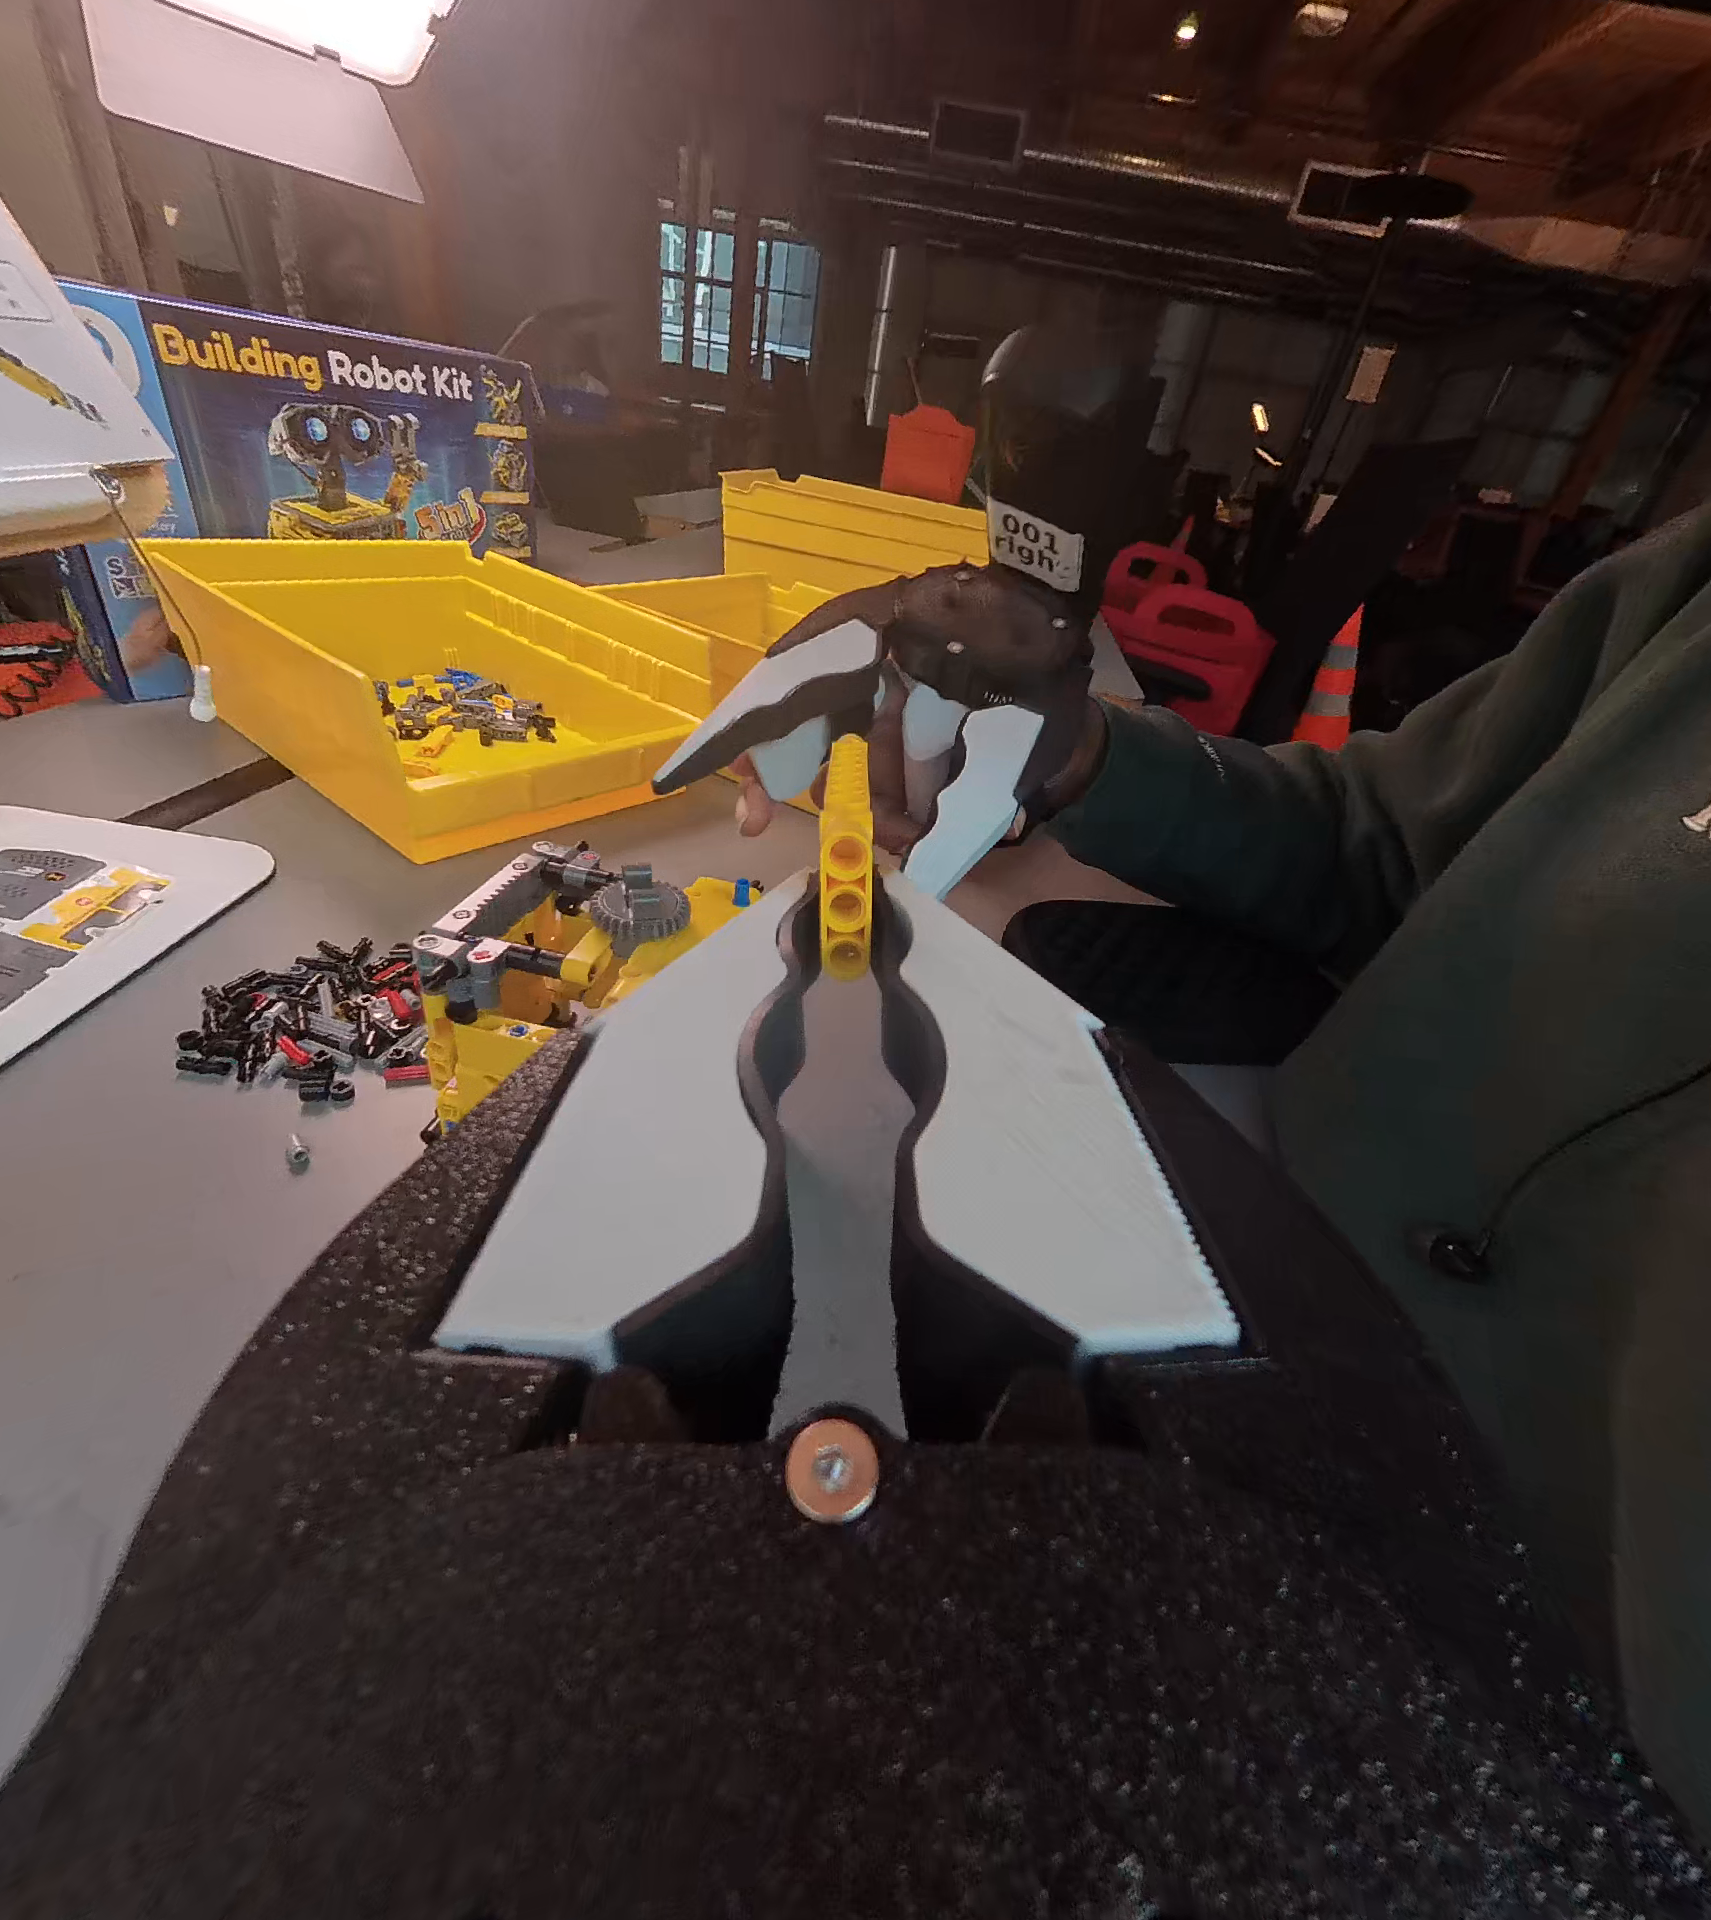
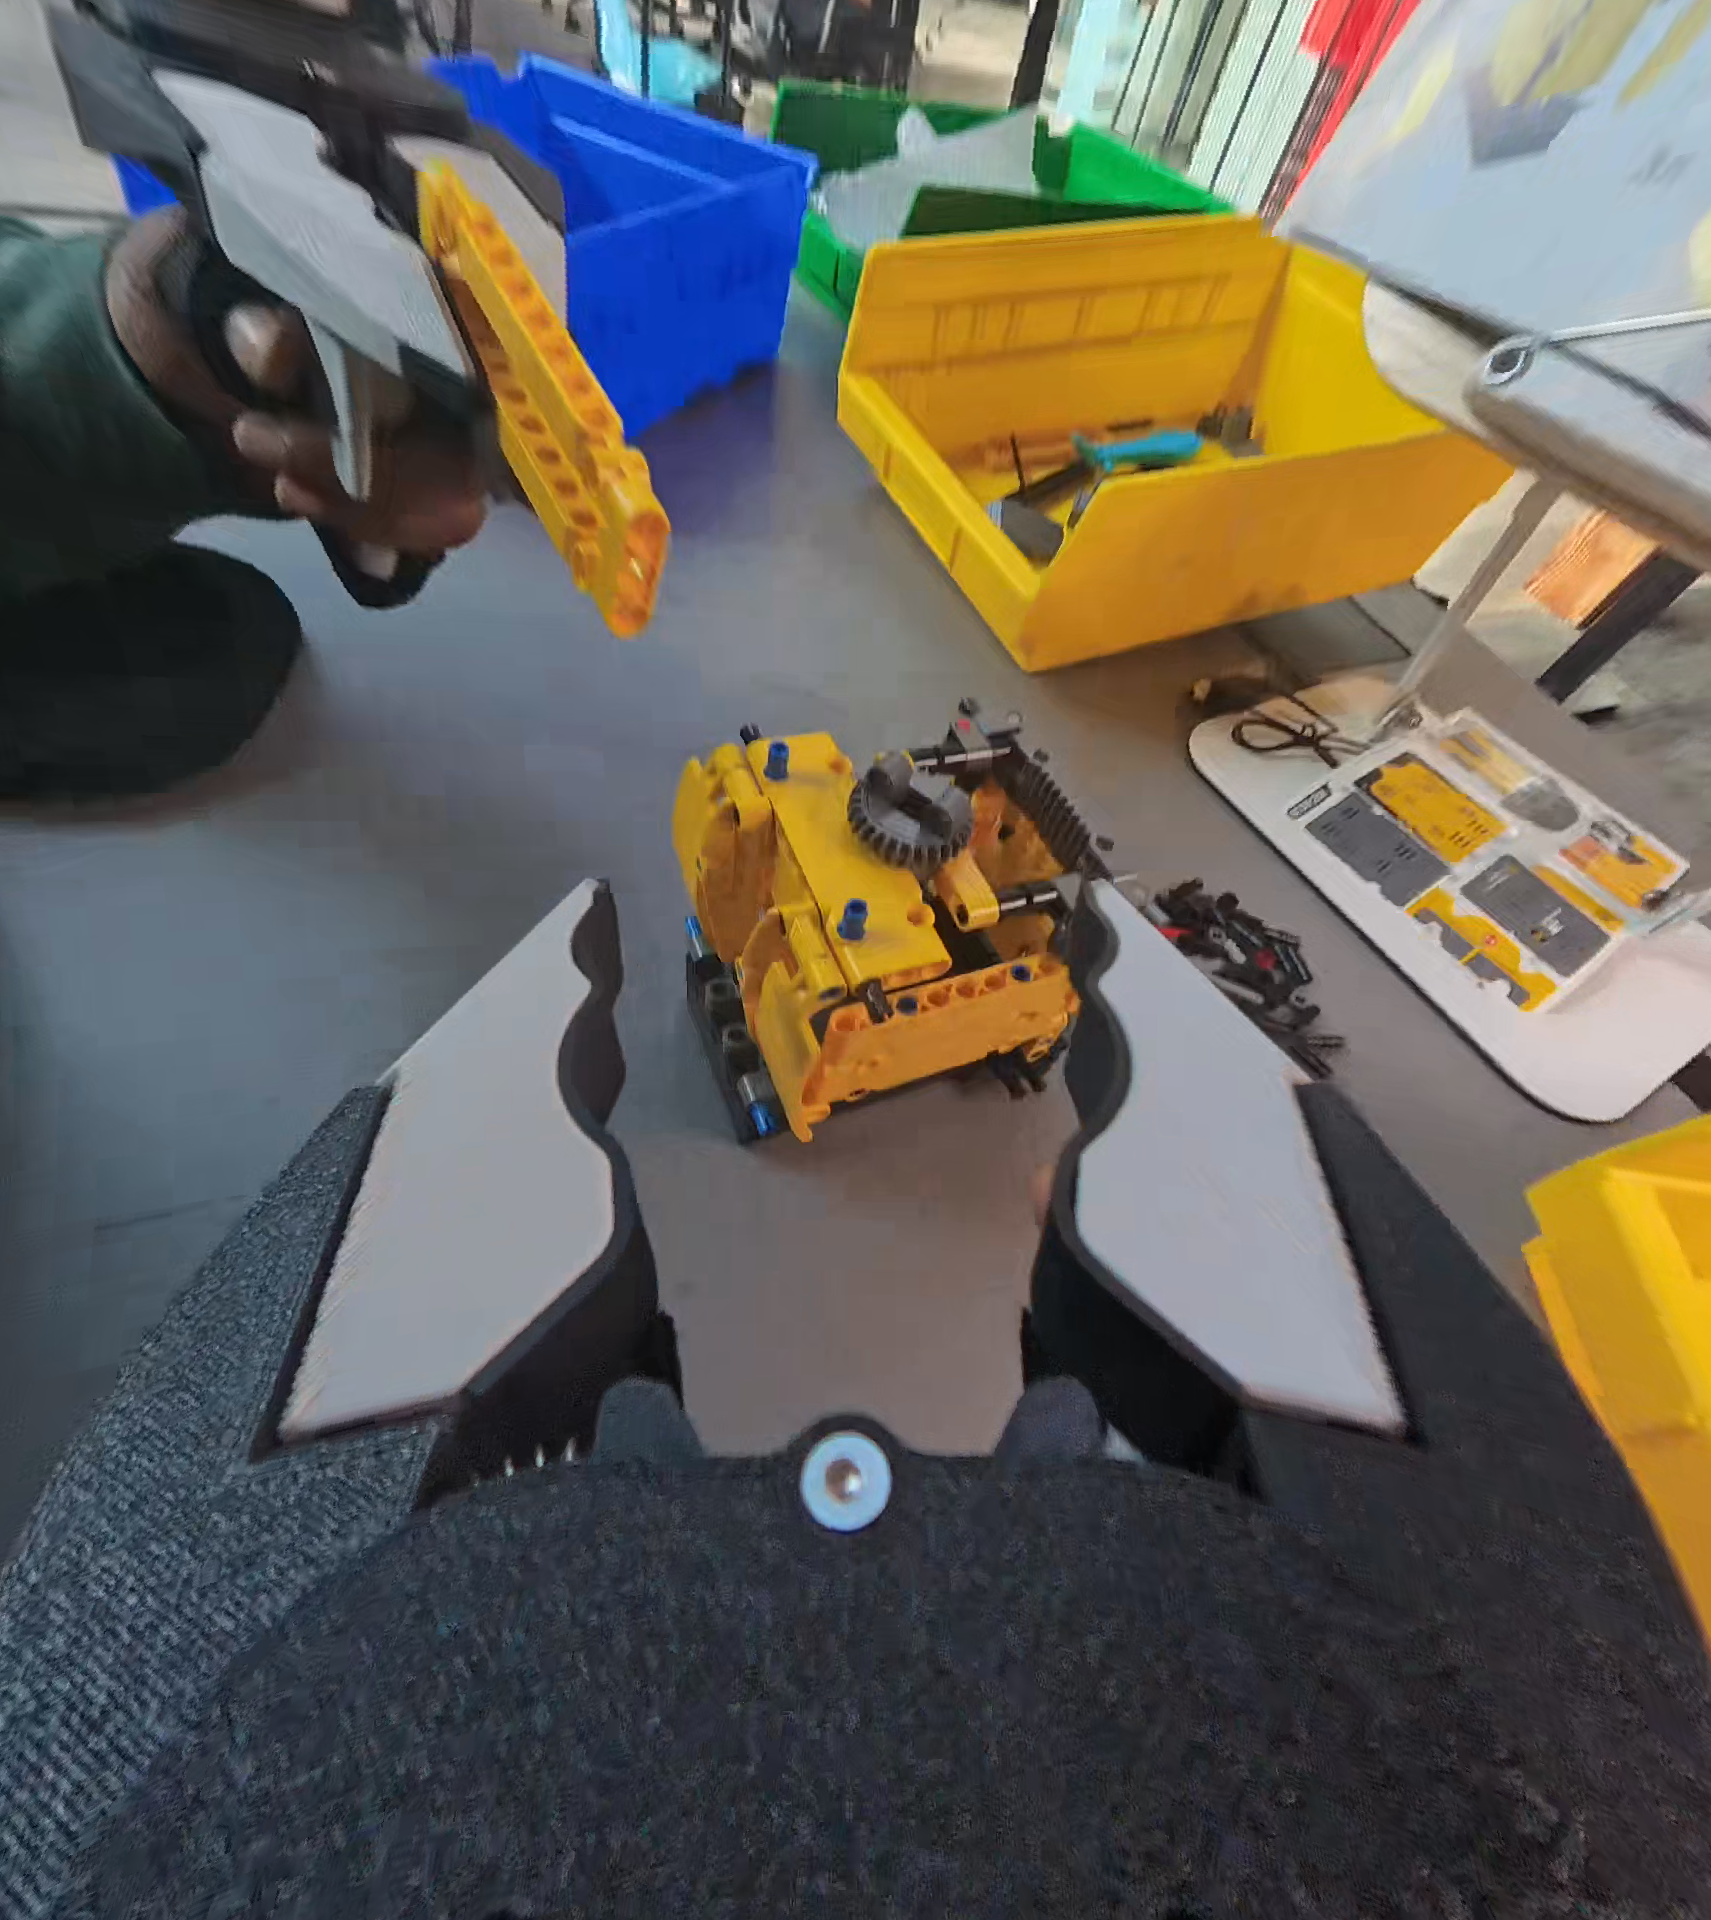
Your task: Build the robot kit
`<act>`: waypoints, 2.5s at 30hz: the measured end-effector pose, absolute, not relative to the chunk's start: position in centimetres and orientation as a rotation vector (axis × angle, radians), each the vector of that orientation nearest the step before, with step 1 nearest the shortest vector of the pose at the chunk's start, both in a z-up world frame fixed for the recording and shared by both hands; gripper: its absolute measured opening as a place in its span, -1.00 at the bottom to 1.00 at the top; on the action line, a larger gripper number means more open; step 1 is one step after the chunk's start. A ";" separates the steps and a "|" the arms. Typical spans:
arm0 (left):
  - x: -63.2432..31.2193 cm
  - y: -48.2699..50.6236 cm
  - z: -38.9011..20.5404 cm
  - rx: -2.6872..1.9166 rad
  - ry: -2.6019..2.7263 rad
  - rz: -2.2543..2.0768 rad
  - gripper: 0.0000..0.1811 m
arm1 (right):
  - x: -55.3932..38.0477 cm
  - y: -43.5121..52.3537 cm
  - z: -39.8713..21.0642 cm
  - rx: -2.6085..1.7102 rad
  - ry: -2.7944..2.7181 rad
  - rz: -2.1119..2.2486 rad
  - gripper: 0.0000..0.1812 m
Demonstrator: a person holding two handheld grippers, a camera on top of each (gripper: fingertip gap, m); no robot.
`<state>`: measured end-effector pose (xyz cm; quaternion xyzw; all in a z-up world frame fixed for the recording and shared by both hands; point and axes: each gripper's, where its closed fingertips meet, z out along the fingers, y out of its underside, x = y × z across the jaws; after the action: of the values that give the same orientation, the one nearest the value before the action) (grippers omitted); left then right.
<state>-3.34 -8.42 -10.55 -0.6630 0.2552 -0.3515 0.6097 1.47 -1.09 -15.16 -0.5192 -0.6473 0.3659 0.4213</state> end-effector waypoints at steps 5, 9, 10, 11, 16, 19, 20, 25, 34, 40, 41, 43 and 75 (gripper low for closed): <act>-4.4 -9.0 -10.5 -1.480 0.566 -0.862 -0.92 | -0.6 0.2 -19.7 -1.380 -1.718 0.903 0.10; -4.7 -9.2 -10.5 -1.471 0.563 -0.851 -0.93 | -2.1 0.2 -20.1 -1.289 -1.814 0.938 -0.13; -4.8 -9.2 -10.5 -1.470 0.561 -0.850 -0.92 | -2.5 0.1 -20.2 -1.283 -1.833 0.953 -0.16; -4.9 -9.2 -10.5 -1.469 0.557 -0.851 -0.92 | -3.1 0.1 -20.2 -1.278 -1.832 0.946 -0.21; -5.1 -9.3 -10.5 -1.448 0.542 -0.885 -0.93 | -7.0 -1.1 -20.3 -1.243 -1.821 0.948 -0.45; -5.1 -9.1 -11.1 -1.468 0.545 -0.868 -0.92 | -9.6 -0.2 -20.9 -1.288 -1.773 0.867 -0.55; -5.1 -9.0 -11.3 -1.474 0.543 -0.862 -0.92 | -10.3 -0.1 -21.0 -1.300 -1.757 0.863 -0.56; -6.6 -8.3 -12.0 -1.506 0.509 -0.805 -0.93 | -12.5 0.8 -21.4 -1.437 -1.636 0.829 -0.64; -7.4 -7.4 -13.1 -1.534 0.449 -0.795 -0.92 | -13.7 2.7 -21.3 -1.550 -1.439 0.754 -0.60; -8.8 -6.2 -13.2 -1.557 0.251 -0.873 -0.93 | -8.4 2.2 -17.4 -1.370 -1.533 0.907 -0.36; -8.7 -6.0 -13.3 -1.564 0.232 -0.895 -0.93 | -7.1 1.7 -16.9 -1.301 -1.554 0.925 -0.40; -8.0 -5.9 -13.5 -1.572 0.218 -0.946 -0.93 | -4.8 0.4 -16.0 -1.179 -1.578 0.944 -0.43; -0.8 -4.9 -26.7 -2.064 1.087 -0.287 -0.87 | 1.1 -1.8 -25.8 -1.261 -2.110 0.799 -0.82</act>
<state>-0.77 -4.89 -26.67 -0.8104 0.4267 -0.1128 0.3854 1.15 -1.79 -25.80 -0.4691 -0.7848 0.2973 0.2749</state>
